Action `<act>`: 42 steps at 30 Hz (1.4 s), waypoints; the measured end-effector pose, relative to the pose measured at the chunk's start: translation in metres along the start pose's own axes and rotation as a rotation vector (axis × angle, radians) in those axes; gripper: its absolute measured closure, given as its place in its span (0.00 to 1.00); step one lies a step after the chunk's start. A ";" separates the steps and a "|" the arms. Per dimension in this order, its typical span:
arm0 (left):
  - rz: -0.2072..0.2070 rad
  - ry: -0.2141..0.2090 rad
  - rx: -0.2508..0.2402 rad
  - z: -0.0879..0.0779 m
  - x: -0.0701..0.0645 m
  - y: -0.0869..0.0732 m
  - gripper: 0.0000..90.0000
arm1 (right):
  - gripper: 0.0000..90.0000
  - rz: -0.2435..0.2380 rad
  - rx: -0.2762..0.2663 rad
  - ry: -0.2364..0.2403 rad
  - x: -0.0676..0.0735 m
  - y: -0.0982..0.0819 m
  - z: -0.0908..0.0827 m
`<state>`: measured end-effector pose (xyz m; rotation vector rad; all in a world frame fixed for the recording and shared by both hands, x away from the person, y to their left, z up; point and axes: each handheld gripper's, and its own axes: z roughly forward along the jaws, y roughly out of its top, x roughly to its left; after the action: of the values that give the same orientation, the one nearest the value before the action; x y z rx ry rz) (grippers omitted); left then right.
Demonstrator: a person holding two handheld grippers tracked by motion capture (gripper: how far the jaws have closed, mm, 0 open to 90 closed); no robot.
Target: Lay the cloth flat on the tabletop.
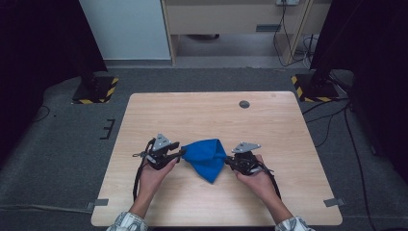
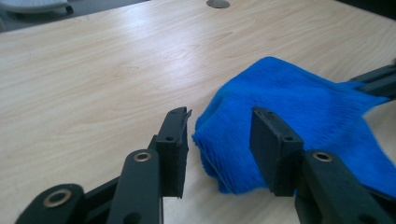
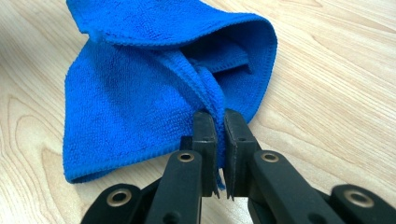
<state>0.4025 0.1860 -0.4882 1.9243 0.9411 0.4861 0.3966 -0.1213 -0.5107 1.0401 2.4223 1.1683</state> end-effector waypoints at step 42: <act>0.055 0.007 0.162 -0.001 0.001 -0.011 0.94 | 0.96 -0.083 0.033 0.035 0.010 0.005 -0.002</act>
<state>0.3979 0.1907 -0.4976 2.0999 0.9592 0.4603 0.3907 -0.1138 -0.5048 0.9268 2.4934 1.1325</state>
